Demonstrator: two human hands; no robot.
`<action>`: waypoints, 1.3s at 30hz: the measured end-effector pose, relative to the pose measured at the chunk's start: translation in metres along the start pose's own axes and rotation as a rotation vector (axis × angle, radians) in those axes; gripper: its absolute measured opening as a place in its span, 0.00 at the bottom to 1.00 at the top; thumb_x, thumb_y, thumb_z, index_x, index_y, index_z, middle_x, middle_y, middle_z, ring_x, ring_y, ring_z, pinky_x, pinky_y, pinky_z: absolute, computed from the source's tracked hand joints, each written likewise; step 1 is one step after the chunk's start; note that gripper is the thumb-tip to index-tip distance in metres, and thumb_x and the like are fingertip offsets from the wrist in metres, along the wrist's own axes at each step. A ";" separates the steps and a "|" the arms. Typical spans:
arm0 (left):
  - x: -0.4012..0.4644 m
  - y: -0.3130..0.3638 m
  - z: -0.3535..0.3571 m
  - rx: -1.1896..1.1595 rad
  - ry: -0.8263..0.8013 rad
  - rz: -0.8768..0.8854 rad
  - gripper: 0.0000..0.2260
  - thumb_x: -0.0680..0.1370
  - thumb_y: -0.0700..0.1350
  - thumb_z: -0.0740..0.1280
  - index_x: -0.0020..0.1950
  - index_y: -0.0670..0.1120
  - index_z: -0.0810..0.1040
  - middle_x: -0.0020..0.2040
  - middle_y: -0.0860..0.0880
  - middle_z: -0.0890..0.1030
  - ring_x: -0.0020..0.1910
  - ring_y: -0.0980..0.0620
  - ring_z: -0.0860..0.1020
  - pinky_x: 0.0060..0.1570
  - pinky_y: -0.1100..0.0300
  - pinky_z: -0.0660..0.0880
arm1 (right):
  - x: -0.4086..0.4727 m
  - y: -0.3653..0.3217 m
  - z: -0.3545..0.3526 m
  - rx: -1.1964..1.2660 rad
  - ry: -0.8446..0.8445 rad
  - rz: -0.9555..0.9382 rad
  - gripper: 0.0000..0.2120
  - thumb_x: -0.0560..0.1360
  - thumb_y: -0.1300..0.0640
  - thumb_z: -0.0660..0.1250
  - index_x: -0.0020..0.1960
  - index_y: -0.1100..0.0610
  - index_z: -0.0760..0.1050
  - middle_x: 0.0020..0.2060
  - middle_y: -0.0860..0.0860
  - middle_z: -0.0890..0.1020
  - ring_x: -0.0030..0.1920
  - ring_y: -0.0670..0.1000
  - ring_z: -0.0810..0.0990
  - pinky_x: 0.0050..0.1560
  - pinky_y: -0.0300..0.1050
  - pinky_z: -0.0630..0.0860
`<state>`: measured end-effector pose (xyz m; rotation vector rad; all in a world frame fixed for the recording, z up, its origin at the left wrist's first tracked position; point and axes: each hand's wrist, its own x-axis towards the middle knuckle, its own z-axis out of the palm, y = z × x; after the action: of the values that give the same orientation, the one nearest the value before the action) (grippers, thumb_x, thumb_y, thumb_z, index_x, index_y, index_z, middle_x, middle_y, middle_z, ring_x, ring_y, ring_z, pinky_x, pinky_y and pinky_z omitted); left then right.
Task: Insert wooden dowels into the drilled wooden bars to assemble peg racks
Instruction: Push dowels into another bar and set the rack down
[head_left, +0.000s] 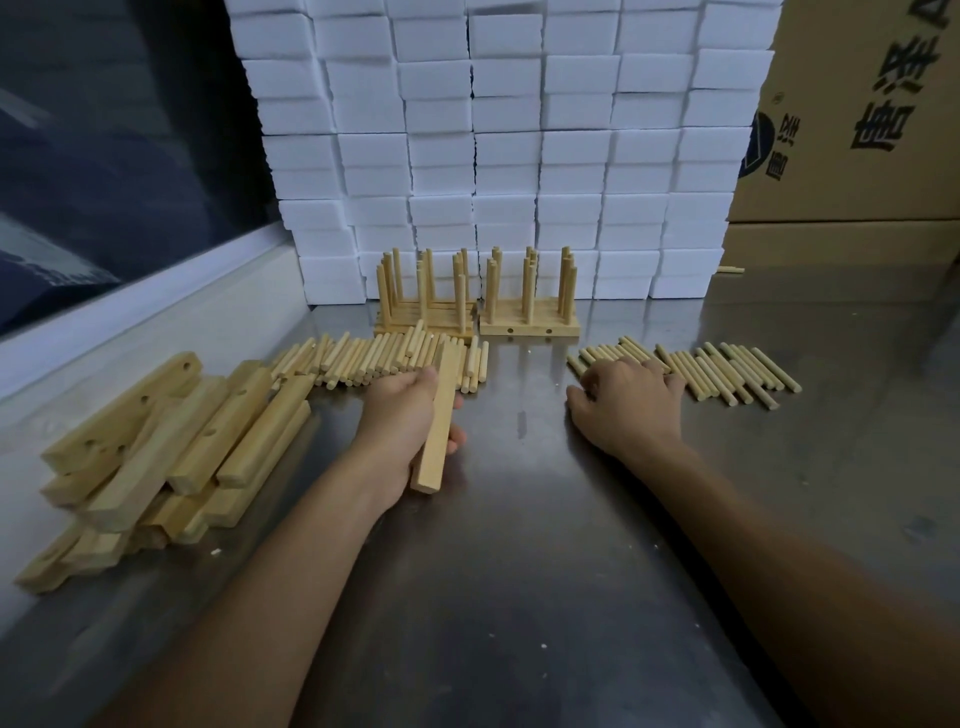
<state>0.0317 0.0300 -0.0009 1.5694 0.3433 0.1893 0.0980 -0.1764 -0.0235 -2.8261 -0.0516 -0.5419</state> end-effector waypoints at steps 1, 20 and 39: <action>0.001 0.000 0.000 -0.067 -0.023 -0.021 0.12 0.85 0.46 0.57 0.58 0.42 0.77 0.45 0.42 0.84 0.26 0.50 0.78 0.25 0.59 0.74 | 0.000 0.000 0.000 0.061 0.004 -0.014 0.11 0.78 0.46 0.65 0.49 0.52 0.80 0.48 0.50 0.81 0.53 0.53 0.77 0.65 0.57 0.69; -0.007 0.009 -0.002 -0.425 -0.260 -0.079 0.10 0.77 0.35 0.67 0.58 0.39 0.75 0.37 0.45 0.82 0.31 0.51 0.80 0.27 0.61 0.75 | -0.027 -0.016 -0.011 0.732 -0.028 -0.065 0.02 0.80 0.56 0.65 0.50 0.51 0.76 0.41 0.48 0.81 0.42 0.46 0.79 0.39 0.36 0.73; -0.002 0.001 0.001 -0.330 -0.364 -0.047 0.13 0.85 0.47 0.56 0.61 0.42 0.75 0.35 0.46 0.76 0.24 0.52 0.69 0.21 0.62 0.63 | -0.034 -0.023 -0.009 0.831 0.091 -0.258 0.10 0.84 0.52 0.57 0.60 0.51 0.75 0.32 0.45 0.72 0.31 0.42 0.70 0.32 0.35 0.66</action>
<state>0.0304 0.0287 0.0007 1.2372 0.0577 -0.0754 0.0610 -0.1562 -0.0226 -1.9892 -0.5029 -0.5380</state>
